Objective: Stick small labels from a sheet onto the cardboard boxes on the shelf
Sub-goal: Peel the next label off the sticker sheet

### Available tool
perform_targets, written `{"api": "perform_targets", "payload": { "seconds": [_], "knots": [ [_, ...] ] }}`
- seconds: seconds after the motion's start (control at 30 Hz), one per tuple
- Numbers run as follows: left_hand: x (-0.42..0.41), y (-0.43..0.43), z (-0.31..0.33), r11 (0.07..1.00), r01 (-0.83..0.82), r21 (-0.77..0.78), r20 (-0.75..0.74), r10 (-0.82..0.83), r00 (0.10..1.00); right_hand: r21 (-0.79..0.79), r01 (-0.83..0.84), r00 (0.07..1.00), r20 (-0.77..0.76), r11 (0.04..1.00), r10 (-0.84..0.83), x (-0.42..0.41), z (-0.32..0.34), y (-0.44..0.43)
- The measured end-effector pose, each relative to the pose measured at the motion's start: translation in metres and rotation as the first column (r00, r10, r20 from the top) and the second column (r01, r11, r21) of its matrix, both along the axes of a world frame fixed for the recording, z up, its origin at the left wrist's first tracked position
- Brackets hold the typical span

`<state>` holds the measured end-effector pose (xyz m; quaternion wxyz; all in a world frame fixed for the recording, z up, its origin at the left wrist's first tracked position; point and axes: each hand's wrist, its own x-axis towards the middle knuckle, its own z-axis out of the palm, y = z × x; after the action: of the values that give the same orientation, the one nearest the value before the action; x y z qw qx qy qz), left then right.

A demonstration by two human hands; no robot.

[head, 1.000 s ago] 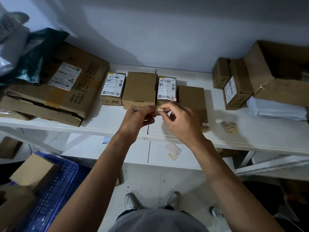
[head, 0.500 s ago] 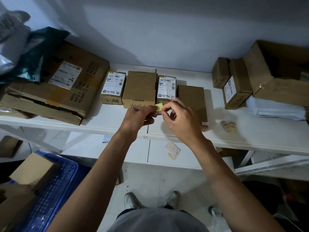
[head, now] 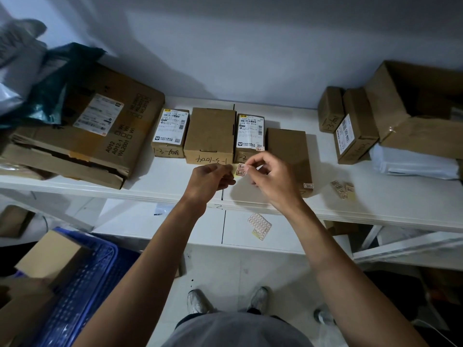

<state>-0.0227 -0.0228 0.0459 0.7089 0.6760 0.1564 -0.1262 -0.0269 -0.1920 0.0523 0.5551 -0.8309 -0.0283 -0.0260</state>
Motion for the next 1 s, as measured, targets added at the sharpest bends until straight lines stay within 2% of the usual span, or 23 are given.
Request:
{"api": "perform_targets", "payload": {
  "seconds": [0.37,0.57,0.9,1.0],
  "knots": [
    [-0.006,-0.001,0.005,0.984,0.136,-0.111,0.059,-0.13,0.99,-0.063,0.005,0.999,-0.032,0.998,-0.007,0.003,-0.003,-0.002],
    [-0.004,-0.005,0.003,0.987,0.162,-0.004,0.148,-0.16,0.976,-0.058,0.0,1.0,-0.027,0.998,-0.002,0.006,-0.005,-0.002],
    [0.003,-0.005,-0.01,0.961,0.158,0.227,0.112,-0.187,0.976,-0.183,-0.012,0.998,-0.069,0.983,-0.001,0.004,-0.002,-0.006],
    [0.003,-0.001,-0.017,0.94,0.181,0.288,0.106,-0.219,0.97,-0.137,0.015,0.996,-0.09,0.99,-0.027,0.004,0.002,-0.01]
  ]
}}
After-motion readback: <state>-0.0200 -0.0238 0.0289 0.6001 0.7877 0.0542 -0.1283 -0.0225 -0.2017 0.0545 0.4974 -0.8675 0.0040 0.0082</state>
